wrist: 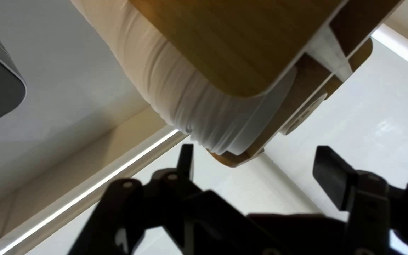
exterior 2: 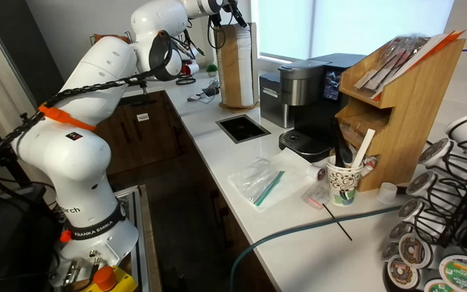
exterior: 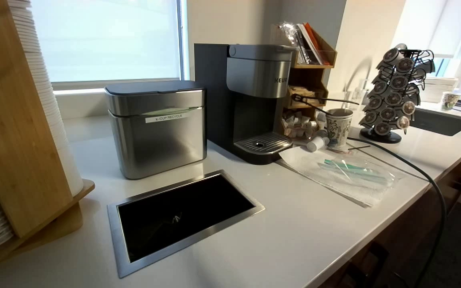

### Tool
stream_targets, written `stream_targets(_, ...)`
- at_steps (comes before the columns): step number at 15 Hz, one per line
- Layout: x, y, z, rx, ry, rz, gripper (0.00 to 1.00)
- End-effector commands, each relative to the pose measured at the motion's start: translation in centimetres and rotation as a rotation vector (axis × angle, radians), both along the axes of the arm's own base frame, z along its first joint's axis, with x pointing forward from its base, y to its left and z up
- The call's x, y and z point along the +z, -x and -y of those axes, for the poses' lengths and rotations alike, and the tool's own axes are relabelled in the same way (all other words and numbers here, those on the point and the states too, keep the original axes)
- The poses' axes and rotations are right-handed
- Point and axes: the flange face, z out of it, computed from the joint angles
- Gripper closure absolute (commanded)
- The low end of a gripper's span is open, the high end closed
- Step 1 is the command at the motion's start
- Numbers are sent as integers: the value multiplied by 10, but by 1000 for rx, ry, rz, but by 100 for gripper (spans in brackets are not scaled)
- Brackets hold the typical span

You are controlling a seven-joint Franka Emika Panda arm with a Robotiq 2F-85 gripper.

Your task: Remove one white lid from the wooden stand on the left.

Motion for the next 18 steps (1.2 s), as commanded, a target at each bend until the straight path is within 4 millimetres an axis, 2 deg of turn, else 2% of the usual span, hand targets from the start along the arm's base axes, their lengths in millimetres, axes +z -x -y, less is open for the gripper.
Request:
stream_targets(1, -6, -1, -4, 4, -40, -9, 19)
stream_targets(2, -6, -1, -4, 5, -41, -5, 20)
stream_targets(3, -5, 0, -6, 6, -44, 3, 26)
stream_targets(4, -5, 0, -6, 8, -44, 6, 24)
stream_targets(5, -5, 0, -6, 8, -47, 11, 26)
stream_targets(6, -5, 0, -6, 7, -48, 10, 49)
stream_targets(7, -6, -1, -6, 7, -44, 7, 49)
stream_targets(10, -8, -1, -6, 11, -39, -3, 75)
stream_targets(13, -8, -4, -3, 5, -47, 0, 96)
stream_targets(14, -8, -5, -2, 3, -48, 1, 100)
stream_targets(18, -8, -5, -4, 7, -78, 16, 99)
